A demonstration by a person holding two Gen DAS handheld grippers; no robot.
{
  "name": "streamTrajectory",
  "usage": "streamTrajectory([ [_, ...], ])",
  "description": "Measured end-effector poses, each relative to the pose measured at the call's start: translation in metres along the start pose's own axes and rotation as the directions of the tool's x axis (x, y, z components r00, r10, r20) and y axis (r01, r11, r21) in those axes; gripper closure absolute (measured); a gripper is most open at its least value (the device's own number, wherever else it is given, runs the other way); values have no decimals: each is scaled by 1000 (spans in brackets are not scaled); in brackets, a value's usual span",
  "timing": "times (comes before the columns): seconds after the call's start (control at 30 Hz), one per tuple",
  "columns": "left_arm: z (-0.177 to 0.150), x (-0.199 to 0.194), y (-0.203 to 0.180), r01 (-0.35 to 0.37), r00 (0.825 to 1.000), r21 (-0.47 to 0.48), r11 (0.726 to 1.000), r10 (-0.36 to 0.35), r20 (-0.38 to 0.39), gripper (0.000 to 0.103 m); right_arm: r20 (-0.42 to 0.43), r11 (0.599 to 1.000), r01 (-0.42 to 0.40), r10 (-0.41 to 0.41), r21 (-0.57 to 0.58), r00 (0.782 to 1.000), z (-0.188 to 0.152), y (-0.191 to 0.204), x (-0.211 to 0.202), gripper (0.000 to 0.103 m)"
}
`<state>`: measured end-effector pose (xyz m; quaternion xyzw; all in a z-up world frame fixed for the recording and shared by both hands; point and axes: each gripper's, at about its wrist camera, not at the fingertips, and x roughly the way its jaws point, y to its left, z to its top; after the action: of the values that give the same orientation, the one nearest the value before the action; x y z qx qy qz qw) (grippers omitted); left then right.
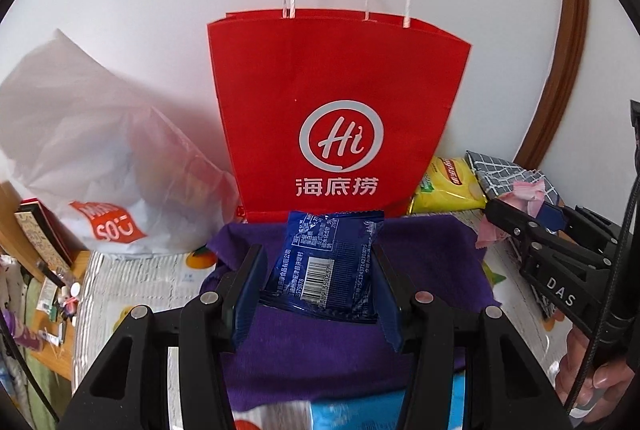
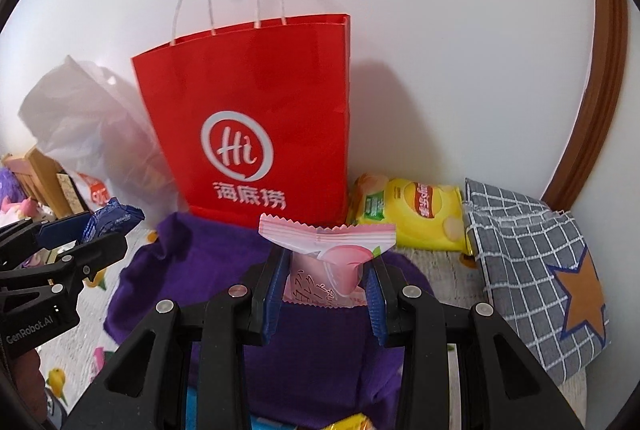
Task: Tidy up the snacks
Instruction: 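Carry the blue candy and pink candy over the purple towel with both grippers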
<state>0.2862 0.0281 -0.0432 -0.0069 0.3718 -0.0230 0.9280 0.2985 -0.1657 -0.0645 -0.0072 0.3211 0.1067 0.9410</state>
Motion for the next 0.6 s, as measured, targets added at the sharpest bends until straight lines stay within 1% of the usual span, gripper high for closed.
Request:
streamTrajectory([
  [0.13, 4, 26, 5, 4, 1000, -16, 1000, -5, -31, 54, -21, 1000, -22, 23, 21, 1000, -6, -8, 23, 67],
  [0.23, 2, 47, 7, -1, 998, -12, 1000, 0, -57, 54, -104, 999, -18, 22, 36, 994, -12, -14, 52, 67],
  [0.3, -1, 62, 8, -13, 995, -8, 1000, 12, -101, 54, -119, 999, -17, 23, 50, 993, -16, -17, 60, 67],
  [0.37, -4, 70, 10, -22, 993, -8, 1000, 21, -116, 54, -152, 999, -16, 22, 40, 988, -20, -18, 72, 67],
  [0.43, -7, 76, 13, -28, 991, -13, 1000, 26, -134, 54, -162, 999, -1, 7, 36, 987, -23, -18, 78, 67],
  [0.53, -10, 86, 15, -32, 987, -14, 999, 30, -157, 54, -183, 999, -9, 16, 38, 983, -27, -19, 86, 67],
  [0.6, -12, 90, 16, -31, 985, -13, 999, 29, -171, 54, -193, 1000, -1, 6, 31, 981, -29, -19, 90, 67],
])
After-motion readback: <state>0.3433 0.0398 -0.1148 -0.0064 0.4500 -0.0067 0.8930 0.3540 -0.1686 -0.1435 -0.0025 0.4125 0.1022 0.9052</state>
